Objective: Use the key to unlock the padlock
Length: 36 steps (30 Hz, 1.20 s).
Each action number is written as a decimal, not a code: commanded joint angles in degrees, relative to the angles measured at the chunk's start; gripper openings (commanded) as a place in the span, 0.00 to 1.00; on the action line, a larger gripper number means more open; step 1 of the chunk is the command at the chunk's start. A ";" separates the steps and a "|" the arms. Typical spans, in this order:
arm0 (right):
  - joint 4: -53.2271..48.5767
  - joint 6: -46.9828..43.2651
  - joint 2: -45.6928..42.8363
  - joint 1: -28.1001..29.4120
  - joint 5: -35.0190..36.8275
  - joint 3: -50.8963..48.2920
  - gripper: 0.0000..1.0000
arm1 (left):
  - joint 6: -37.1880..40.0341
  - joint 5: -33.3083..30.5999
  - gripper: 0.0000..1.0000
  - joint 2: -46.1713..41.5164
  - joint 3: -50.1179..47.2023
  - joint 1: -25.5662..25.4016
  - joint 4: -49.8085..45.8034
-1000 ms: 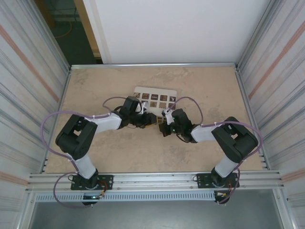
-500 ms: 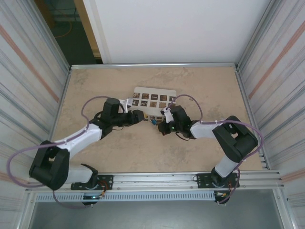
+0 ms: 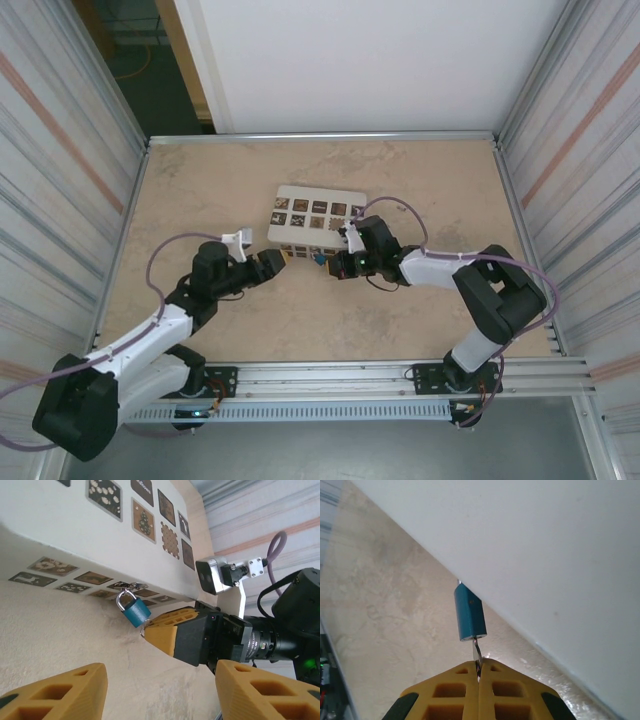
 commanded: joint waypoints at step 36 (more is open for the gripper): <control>6.11 20.61 0.77 8.11 0.78 2.01 0.00 | -29.89 -1.59 0.49 27.70 -5.20 -4.79 35.32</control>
